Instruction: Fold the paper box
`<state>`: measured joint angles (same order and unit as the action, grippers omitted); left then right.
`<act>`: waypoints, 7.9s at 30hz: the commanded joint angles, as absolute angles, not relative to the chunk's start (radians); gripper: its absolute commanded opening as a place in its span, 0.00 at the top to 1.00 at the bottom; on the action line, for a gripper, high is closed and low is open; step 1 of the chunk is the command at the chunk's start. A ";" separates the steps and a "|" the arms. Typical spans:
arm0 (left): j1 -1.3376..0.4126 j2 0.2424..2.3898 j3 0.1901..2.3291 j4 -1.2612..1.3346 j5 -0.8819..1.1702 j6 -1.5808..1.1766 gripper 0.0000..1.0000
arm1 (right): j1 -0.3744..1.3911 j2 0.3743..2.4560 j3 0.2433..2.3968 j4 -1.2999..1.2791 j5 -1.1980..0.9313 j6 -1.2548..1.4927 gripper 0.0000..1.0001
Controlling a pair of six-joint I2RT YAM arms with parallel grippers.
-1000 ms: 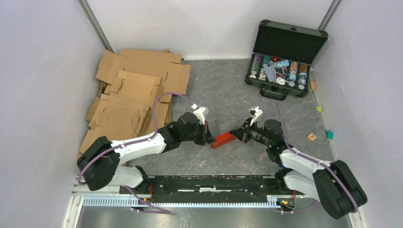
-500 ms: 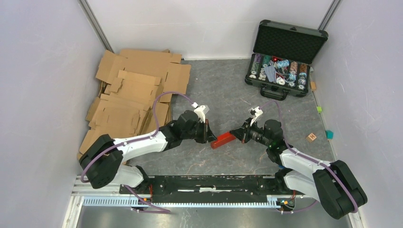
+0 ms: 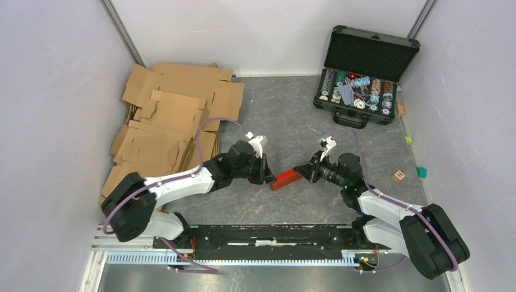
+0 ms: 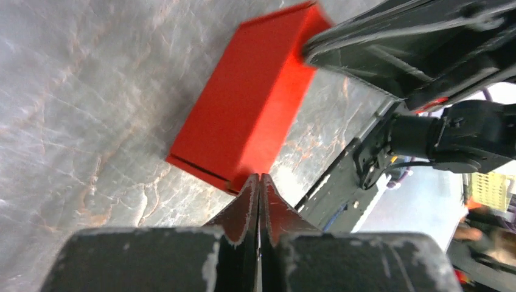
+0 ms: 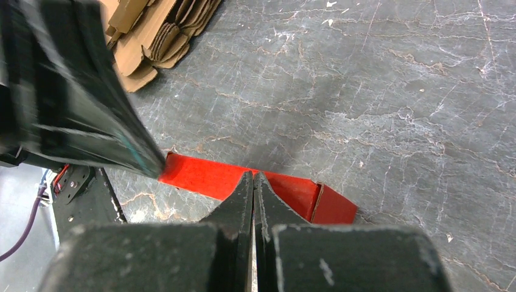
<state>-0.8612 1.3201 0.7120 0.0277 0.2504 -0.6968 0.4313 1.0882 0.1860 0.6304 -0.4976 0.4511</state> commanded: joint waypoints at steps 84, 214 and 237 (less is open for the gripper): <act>-0.916 1.686 1.079 -0.383 0.020 -0.271 0.42 | 0.431 1.036 0.388 0.112 -0.373 0.292 1.00; -0.666 1.244 0.791 -0.003 -0.389 -0.300 0.00 | 0.262 1.083 0.355 0.619 -0.154 0.242 0.02; -0.665 1.075 0.369 0.619 -0.651 -0.079 0.00 | 0.298 1.000 0.131 0.854 0.217 0.107 0.02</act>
